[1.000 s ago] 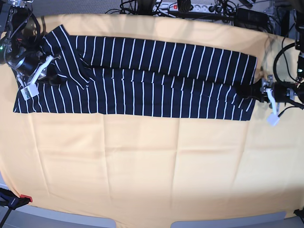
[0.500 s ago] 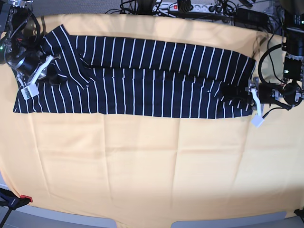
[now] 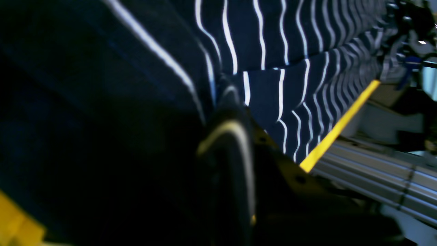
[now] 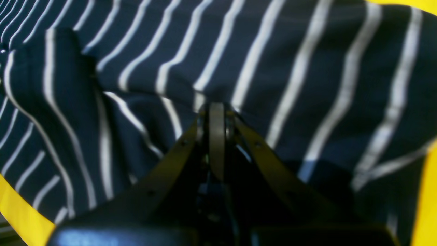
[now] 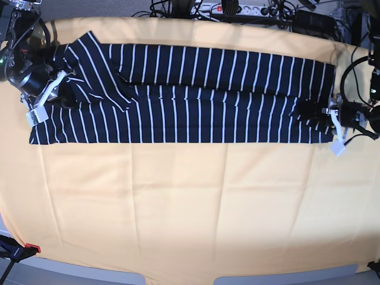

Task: Fold the T-shirt properly
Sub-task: 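Grasp the folded edge with both grippers and pull it taut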

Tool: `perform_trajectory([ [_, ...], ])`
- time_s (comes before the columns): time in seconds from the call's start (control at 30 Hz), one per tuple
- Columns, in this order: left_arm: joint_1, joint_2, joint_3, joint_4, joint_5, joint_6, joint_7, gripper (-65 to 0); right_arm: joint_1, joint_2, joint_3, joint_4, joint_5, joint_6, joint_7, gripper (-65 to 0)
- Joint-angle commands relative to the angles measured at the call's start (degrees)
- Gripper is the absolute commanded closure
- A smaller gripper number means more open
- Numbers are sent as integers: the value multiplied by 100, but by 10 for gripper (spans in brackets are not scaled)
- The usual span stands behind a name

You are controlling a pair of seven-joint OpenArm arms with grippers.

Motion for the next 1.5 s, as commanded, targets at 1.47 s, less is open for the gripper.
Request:
perform_trajectory([
  [1.47,-361,-835,-48,387,-12,308,43,0,39,-538,-726,-533,-695,30,649,0],
])
